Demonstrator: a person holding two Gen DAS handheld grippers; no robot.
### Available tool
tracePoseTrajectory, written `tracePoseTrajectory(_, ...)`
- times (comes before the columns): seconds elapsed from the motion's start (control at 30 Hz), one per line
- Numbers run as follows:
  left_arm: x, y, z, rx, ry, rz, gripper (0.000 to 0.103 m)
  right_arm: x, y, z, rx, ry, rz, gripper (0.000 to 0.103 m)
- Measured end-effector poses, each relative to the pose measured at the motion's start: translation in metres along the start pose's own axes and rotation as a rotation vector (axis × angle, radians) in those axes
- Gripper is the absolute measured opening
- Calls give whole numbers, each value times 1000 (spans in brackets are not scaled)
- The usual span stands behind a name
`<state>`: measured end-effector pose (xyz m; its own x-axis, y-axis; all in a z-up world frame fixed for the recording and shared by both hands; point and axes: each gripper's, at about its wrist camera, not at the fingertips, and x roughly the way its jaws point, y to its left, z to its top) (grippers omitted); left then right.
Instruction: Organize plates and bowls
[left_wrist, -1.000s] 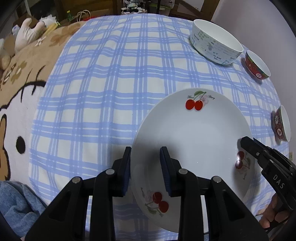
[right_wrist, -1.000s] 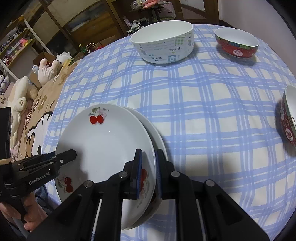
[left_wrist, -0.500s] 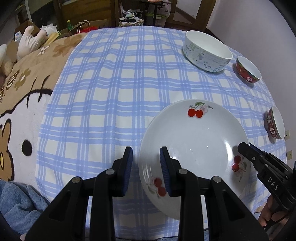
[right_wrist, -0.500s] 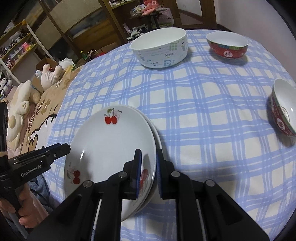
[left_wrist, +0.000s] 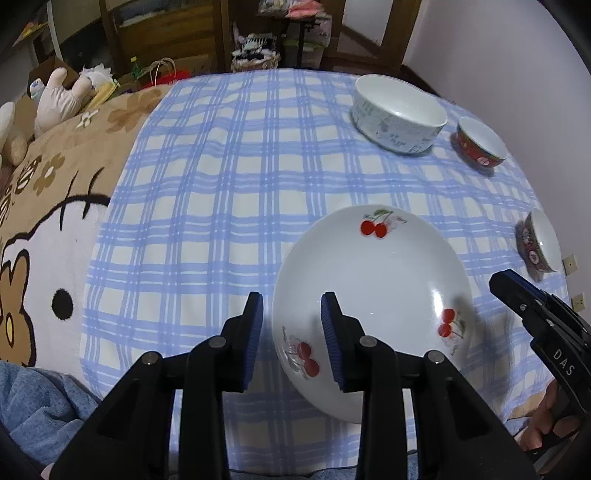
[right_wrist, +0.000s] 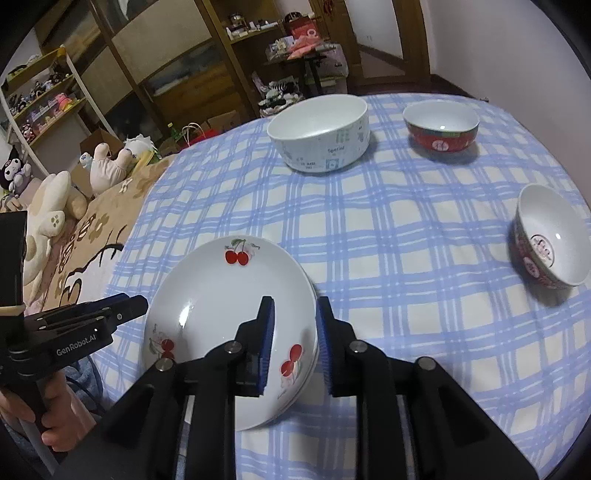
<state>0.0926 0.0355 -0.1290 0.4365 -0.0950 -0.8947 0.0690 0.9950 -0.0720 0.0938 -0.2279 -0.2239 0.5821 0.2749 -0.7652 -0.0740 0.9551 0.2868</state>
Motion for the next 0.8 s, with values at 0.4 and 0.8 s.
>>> tracePoseTrajectory(0.4, -30, -10, 1, 39, -90, -16, 73, -31, -2, 4, 11, -92, -38, 86)
tracePoseTrajectory(0.8, -40, -13, 18, 72, -154, 33, 92, -30, -24, 15, 53, -126, -40, 101)
